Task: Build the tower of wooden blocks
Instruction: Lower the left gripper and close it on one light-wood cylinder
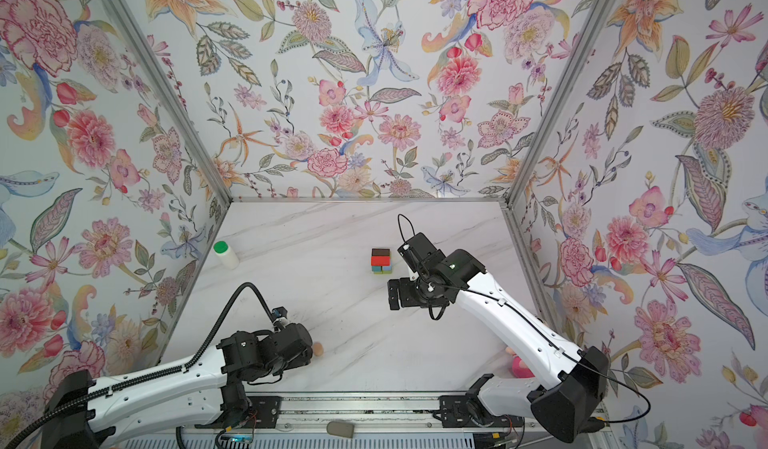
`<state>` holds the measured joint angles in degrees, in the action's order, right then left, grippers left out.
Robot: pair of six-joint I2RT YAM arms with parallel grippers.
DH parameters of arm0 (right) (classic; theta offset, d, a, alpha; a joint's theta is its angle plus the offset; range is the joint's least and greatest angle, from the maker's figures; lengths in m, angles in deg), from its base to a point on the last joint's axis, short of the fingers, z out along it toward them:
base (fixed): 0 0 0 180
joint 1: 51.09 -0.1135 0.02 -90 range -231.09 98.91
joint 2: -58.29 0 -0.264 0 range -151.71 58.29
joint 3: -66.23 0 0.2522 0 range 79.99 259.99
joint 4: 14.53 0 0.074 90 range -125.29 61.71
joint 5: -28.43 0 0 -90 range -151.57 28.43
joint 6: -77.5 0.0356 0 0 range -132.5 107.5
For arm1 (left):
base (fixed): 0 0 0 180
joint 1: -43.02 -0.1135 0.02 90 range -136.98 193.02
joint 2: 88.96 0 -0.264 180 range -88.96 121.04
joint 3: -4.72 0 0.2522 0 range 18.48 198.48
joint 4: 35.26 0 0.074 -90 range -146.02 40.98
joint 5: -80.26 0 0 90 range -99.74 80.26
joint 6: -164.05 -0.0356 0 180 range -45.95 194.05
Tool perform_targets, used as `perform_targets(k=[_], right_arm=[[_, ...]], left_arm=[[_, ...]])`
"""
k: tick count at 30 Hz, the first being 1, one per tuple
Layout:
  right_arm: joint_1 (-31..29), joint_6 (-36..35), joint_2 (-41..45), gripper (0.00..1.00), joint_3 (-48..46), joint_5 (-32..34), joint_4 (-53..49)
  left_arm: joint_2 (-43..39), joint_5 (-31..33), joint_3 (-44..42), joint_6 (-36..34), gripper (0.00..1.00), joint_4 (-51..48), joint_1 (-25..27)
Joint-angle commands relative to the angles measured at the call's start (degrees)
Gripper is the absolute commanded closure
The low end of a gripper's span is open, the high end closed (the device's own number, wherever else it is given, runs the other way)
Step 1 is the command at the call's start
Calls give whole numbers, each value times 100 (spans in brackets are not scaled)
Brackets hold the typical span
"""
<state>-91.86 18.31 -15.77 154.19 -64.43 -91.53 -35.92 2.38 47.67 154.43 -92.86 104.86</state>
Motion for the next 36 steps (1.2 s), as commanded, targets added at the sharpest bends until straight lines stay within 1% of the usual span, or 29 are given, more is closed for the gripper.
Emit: perform_targets(k=[1, 17, 26, 36], right_arm=[[28, -21, -71, 1, 47, -56, 31], [34, 123, 21, 1, -75, -42, 58], [70, 103, 9, 1, -72, -59, 53], [103, 93, -19, 1, -69, -82, 47]], left_arm=[[-43, -68, -114, -63, 30, -50, -25], [386, -210, -182, -718, 35, 383, -486], [434, -285, -187, -1017, 37, 480, -757], [609, -350, -99, -1269, 39, 584, -892]])
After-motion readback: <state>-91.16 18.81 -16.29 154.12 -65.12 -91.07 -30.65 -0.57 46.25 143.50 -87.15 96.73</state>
